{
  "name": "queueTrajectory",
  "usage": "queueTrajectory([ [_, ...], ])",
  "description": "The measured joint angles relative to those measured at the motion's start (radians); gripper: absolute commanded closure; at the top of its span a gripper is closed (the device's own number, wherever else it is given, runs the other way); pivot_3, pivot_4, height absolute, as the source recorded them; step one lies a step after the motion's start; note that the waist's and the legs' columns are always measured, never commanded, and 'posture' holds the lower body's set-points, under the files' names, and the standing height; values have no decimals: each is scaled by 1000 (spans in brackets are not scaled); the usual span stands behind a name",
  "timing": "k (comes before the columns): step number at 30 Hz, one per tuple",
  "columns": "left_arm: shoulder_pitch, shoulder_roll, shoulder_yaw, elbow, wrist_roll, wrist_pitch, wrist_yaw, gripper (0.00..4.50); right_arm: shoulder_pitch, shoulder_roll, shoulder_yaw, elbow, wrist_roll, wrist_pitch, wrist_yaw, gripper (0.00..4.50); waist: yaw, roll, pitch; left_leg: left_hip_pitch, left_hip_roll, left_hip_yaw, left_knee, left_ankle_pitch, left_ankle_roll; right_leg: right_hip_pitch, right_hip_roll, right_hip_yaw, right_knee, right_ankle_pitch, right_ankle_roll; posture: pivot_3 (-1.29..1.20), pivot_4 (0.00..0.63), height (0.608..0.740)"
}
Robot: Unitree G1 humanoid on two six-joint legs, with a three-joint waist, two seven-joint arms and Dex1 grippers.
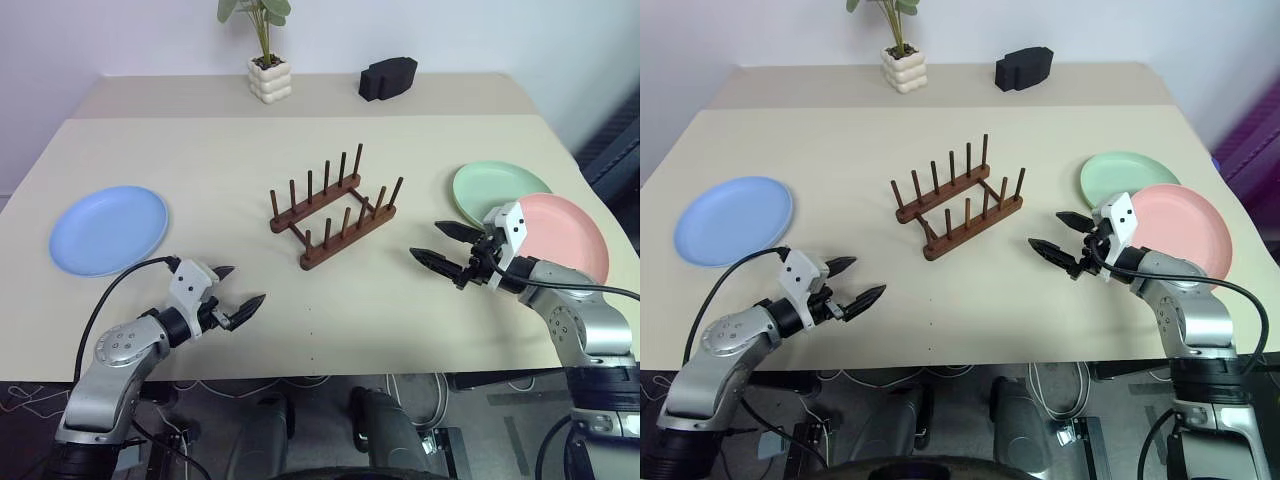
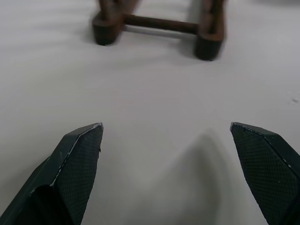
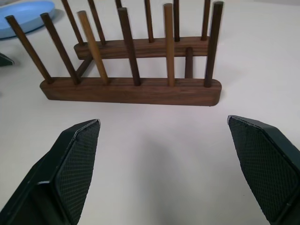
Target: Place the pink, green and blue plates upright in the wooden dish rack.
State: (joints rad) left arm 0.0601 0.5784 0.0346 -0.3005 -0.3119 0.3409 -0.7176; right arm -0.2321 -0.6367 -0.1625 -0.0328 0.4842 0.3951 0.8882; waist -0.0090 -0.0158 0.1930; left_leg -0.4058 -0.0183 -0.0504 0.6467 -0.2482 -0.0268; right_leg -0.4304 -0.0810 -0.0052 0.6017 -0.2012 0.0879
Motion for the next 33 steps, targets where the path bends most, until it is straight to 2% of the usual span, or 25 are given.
queueTrajectory([
  [6,-133,-25,-121,64,62,-8,-28,0,119,49,11,-137,7,14,-52,65,3,1,-1,0,-1,0,1,0,0,1,0,0,0,0,1,0,150,739],
  [13,-290,-142,-212,261,141,-107,0,0,212,148,84,-310,9,45,-161,65,1,2,-2,3,-1,-1,2,0,0,3,0,0,2,1,2,0,150,739],
  [17,-361,-212,-237,371,176,-167,9,0,238,161,112,-350,9,51,-193,65,16,3,-3,5,-2,-1,3,0,0,6,0,0,2,0,1,0,150,739],
  [20,-397,-244,-254,434,198,-211,12,836,240,171,131,-364,8,52,-210,0,25,4,-4,8,-2,-1,3,0,0,9,-1,0,1,0,2,0,150,739],
  [25,-417,-259,-253,481,214,-245,11,3461,242,177,149,-364,0,50,-223,0,23,5,-5,15,-2,-2,2,0,0,17,-1,0,-1,-2,5,0,150,739],
  [26,-418,-263,-251,485,214,-249,11,3780,242,177,150,-364,-2,49,-224,0,23,5,-5,15,-1,-2,2,0,0,18,-1,0,-2,-2,5,0,150,739],
  [33,-419,-264,-248,497,214,-268,3,3767,232,186,175,-359,-12,43,-224,0,23,6,-6,15,-1,-2,2,0,1,18,-1,0,-2,-2,5,0,150,739],
])
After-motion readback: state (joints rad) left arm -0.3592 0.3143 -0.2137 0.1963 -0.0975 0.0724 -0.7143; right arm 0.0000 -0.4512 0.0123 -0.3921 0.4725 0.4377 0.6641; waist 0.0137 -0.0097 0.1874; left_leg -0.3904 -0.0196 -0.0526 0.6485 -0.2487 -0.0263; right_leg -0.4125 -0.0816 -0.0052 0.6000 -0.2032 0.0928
